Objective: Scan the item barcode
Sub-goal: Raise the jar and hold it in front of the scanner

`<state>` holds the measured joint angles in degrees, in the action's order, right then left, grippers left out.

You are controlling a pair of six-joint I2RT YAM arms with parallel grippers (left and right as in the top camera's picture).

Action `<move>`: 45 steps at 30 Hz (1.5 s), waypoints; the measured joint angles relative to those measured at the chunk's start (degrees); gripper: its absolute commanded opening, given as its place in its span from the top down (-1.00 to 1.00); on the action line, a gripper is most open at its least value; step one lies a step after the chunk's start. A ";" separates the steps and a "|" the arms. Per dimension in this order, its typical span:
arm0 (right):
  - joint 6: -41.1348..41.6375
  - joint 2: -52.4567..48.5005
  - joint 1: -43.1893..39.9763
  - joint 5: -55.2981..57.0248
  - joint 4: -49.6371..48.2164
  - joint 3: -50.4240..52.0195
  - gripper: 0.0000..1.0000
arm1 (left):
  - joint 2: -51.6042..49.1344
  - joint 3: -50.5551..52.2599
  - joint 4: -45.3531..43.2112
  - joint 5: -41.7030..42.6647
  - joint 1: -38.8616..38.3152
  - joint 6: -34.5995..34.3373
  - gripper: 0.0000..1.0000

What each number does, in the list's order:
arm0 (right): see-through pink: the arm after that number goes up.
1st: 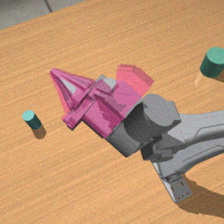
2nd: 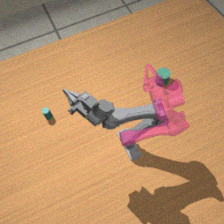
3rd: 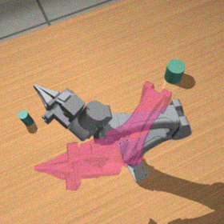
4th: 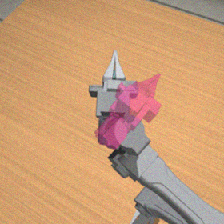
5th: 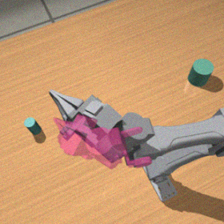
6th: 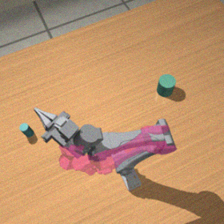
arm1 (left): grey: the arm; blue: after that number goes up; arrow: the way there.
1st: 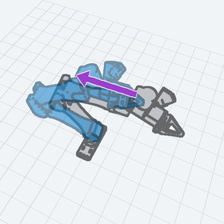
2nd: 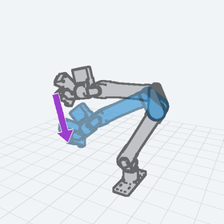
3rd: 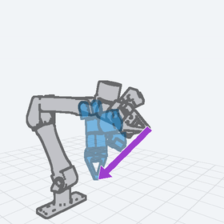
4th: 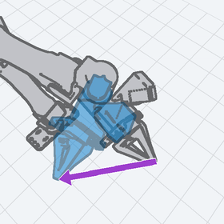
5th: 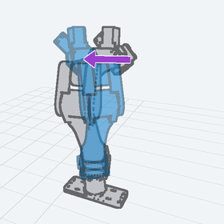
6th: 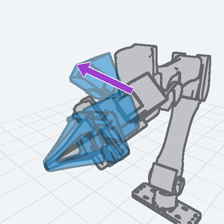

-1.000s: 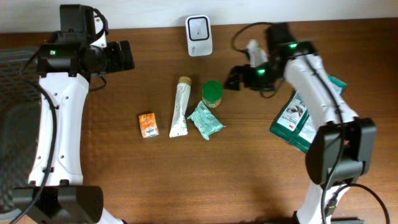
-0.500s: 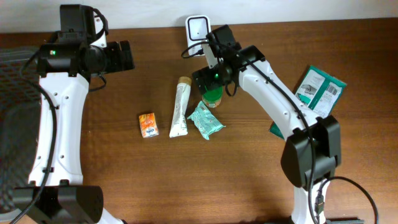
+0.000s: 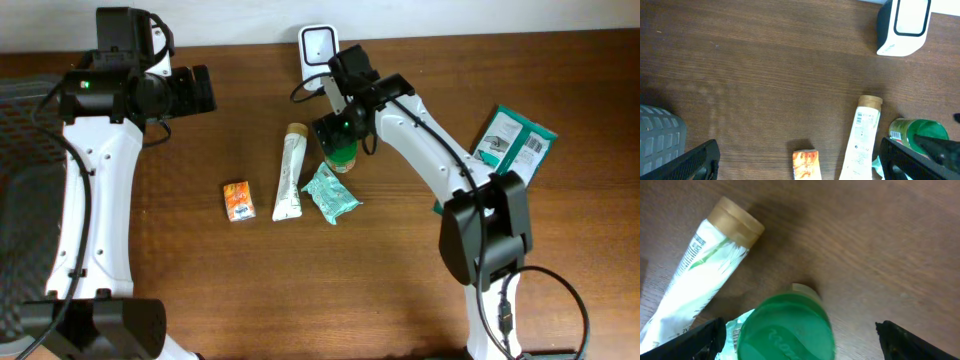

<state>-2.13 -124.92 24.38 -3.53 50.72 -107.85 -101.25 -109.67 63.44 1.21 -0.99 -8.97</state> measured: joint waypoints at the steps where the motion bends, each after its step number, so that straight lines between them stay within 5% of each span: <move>1: 0.00 -0.70 0.00 -0.48 0.00 0.02 -0.84 | 0.00 0.00 0.00 0.00 0.00 0.00 -0.98; 23: 5.55 -2.89 0.00 -0.79 2.14 -0.15 -0.08 | 0.00 0.00 0.00 0.02 0.00 0.00 -0.99; 38: 5.22 6.93 -0.26 -1.73 6.21 -0.15 -0.03 | 0.00 0.00 0.00 0.02 0.00 0.00 -0.98; 45: -5.95 13.79 -8.02 -28.33 8.28 -0.17 -0.04 | 0.00 0.00 0.00 0.02 0.00 0.00 -0.98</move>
<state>-8.08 -111.13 16.36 -31.86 59.00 -108.03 -101.25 -109.67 63.44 1.23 -0.99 -8.97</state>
